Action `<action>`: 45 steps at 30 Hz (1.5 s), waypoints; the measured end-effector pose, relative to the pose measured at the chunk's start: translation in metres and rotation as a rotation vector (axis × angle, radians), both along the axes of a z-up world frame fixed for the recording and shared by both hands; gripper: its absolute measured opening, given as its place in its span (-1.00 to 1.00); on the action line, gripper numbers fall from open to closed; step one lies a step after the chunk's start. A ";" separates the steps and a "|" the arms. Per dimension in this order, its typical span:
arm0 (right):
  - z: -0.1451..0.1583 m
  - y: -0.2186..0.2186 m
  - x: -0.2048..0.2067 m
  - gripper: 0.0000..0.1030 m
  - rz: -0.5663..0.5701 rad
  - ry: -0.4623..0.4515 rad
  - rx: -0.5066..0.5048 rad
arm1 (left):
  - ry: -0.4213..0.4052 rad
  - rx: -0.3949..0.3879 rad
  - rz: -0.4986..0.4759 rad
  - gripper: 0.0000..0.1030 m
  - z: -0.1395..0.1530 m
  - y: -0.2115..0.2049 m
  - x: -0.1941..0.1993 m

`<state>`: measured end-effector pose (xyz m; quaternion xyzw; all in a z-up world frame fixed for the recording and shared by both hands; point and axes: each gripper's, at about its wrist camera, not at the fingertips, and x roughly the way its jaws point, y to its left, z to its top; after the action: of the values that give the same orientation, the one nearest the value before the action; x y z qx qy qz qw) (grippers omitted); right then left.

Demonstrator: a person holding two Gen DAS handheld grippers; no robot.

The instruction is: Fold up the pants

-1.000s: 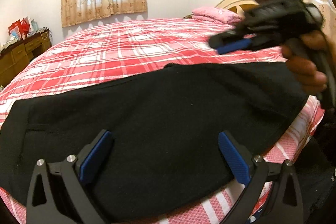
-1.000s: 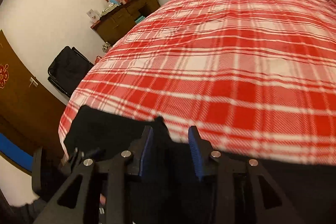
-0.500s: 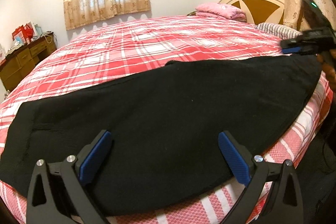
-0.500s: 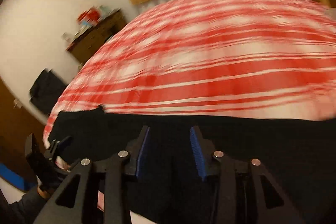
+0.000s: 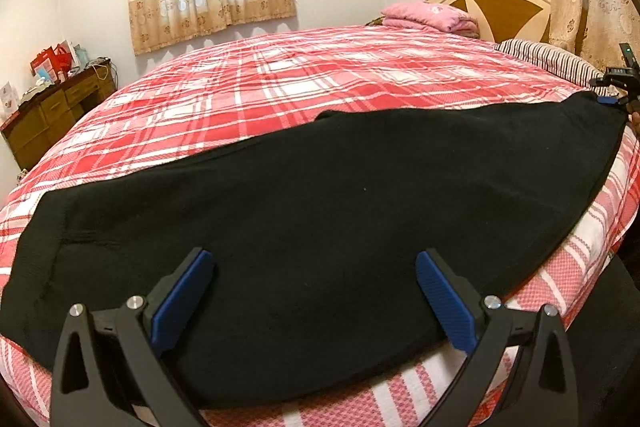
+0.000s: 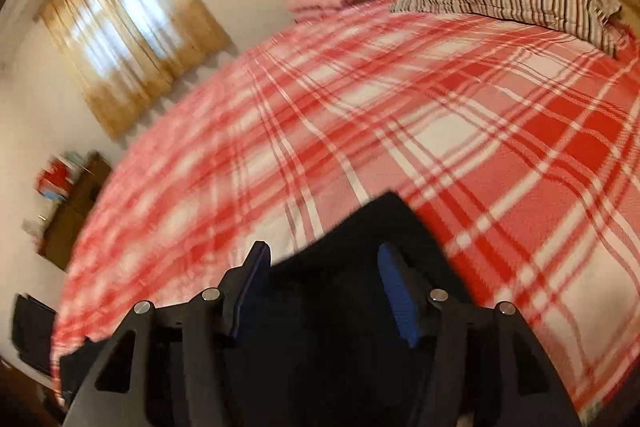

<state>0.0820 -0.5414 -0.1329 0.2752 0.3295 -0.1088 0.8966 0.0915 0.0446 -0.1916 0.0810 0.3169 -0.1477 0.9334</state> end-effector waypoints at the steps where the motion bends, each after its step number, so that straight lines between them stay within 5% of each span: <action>1: 0.003 -0.002 -0.004 0.13 -0.009 -0.011 0.011 | 0.001 -0.002 0.003 1.00 0.001 0.000 0.000; 8: 0.024 -0.023 -0.079 0.13 -0.160 -0.121 0.052 | -0.013 -0.016 -0.011 1.00 0.006 -0.004 -0.005; 13: 0.020 -0.038 -0.114 0.13 -0.209 -0.113 0.091 | -0.029 -0.015 -0.001 1.00 0.013 -0.003 -0.005; 32: -0.005 -0.033 -0.096 0.08 -0.077 -0.101 0.127 | -0.033 -0.003 0.252 1.00 0.024 0.079 0.026; 35: -0.013 -0.047 -0.099 0.06 -0.085 -0.166 0.236 | -0.031 -0.002 0.284 1.00 0.021 0.092 0.028; 41: -0.016 -0.043 -0.102 -0.16 -0.060 -0.175 0.236 | -0.034 0.044 0.311 1.00 0.014 0.099 0.033; 43: -0.020 -0.046 -0.099 -0.53 -0.081 -0.163 0.236 | -0.058 0.076 0.314 1.00 0.009 0.095 0.031; 45: -0.025 -0.051 -0.101 -0.61 -0.081 -0.185 0.271 | -0.071 0.104 0.320 1.00 0.007 0.091 0.029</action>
<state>-0.0189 -0.5923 -0.1583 0.4156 0.2460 -0.0736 0.8726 0.1207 0.1351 -0.1851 0.0828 0.2998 0.0225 0.9501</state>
